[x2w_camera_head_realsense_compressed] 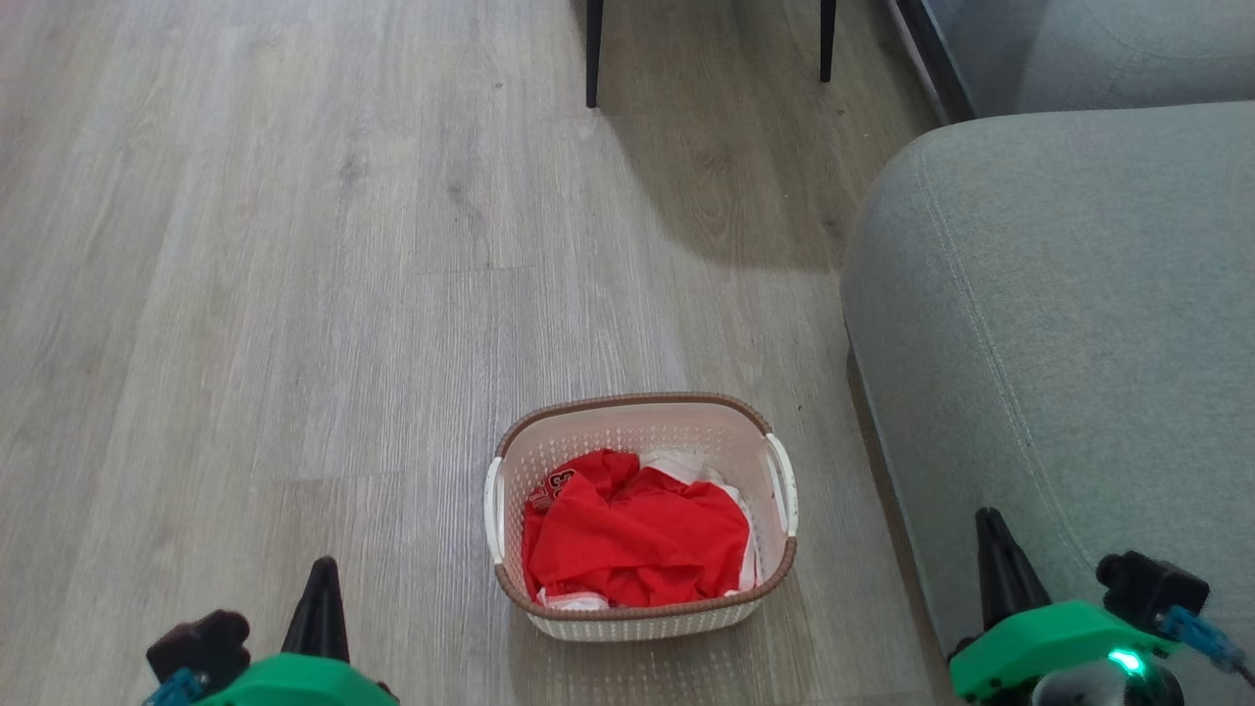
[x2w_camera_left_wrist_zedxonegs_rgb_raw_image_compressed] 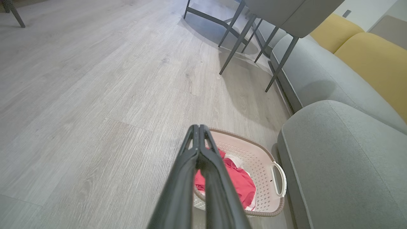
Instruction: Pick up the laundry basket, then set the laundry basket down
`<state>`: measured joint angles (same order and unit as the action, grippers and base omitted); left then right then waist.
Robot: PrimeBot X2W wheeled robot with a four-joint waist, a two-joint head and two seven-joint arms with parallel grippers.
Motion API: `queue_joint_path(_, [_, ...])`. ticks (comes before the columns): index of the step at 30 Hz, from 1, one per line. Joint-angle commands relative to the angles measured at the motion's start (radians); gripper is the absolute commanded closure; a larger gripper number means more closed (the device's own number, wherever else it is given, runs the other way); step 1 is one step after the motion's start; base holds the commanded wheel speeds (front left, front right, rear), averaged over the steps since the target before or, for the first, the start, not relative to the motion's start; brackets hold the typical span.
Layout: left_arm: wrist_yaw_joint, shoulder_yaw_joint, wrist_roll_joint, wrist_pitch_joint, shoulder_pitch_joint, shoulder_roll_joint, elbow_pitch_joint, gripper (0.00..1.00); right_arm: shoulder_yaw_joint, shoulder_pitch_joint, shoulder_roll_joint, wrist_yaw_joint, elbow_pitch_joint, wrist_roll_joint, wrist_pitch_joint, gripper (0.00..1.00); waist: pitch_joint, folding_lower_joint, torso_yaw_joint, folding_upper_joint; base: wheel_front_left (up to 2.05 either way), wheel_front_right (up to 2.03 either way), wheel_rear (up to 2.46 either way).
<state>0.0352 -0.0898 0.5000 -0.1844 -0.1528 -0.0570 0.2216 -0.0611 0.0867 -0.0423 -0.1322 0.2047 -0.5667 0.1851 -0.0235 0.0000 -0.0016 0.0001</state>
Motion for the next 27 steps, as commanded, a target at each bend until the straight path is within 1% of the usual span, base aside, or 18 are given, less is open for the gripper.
queue_joint_path(1, [-0.008, 0.017, 0.034, 0.010, 0.050, -0.006, -0.024, 1.00, 0.005, -0.055, -0.019, 0.000, -0.027, -0.035, -0.007, 1.00, 0.001, 0.0000, 0.000, -0.0001, 0.00, 0.00, 0.00])
queue_joint_path(27, [-0.050, 0.060, 0.324, 0.081, 0.105, -0.007, -0.012, 1.00, 0.035, -0.090, -0.027, 0.001, -0.010, -0.315, -0.072, 1.00, 0.007, 0.0000, 0.000, -0.0001, 0.00, 0.00, 0.00])
